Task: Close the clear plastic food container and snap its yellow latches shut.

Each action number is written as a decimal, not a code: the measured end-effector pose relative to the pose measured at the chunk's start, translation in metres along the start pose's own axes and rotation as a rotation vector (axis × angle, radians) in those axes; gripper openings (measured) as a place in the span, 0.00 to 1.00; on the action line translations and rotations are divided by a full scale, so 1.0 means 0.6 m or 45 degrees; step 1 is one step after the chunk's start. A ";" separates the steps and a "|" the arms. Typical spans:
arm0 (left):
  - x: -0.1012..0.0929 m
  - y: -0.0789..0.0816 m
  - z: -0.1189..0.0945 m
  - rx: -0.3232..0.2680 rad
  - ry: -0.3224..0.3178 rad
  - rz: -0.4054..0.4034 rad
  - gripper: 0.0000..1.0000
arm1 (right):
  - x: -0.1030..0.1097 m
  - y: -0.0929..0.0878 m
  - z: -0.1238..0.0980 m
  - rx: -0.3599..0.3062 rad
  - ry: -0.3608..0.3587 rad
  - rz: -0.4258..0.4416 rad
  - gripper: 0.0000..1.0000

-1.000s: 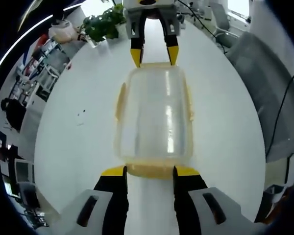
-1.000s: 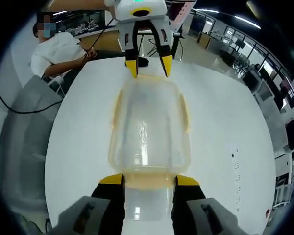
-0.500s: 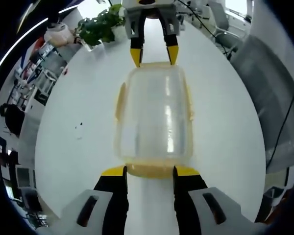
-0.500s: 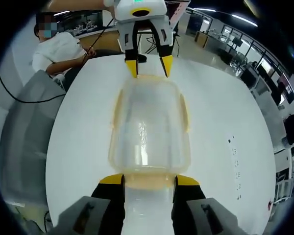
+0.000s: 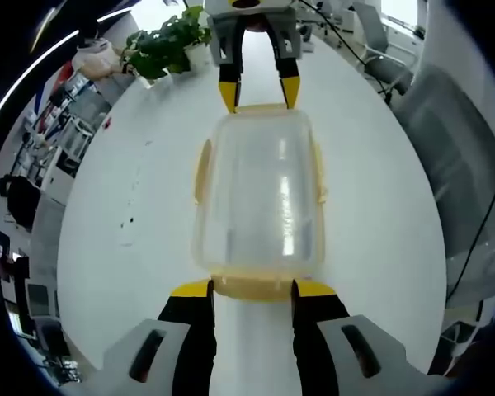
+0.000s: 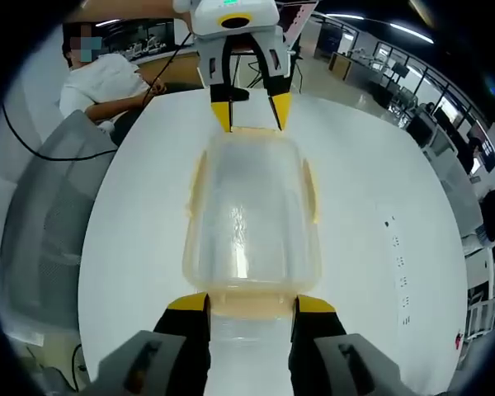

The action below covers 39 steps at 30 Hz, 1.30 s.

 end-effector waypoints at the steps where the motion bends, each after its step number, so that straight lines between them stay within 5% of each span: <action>1: -0.001 0.003 0.002 0.001 -0.002 -0.001 0.33 | 0.000 -0.003 0.000 -0.001 0.002 0.000 0.34; 17: -0.008 0.039 0.034 -0.007 -0.003 -0.026 0.33 | -0.002 -0.052 -0.007 0.011 0.028 -0.007 0.34; 39: -0.012 0.051 0.065 0.003 -0.005 -0.053 0.33 | -0.006 -0.082 0.004 0.019 0.063 -0.019 0.35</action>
Point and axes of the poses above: the point that each gripper's makers call its tool centre point, and the gripper's own axes: z roughly forward along the fingers, x roughly to its left, y roughly out of its top, the point moved 2 cm from there along -z, roughly backward along the fingers, and after that the axes turned 4 degrees about -y, right-handed, at the moved point
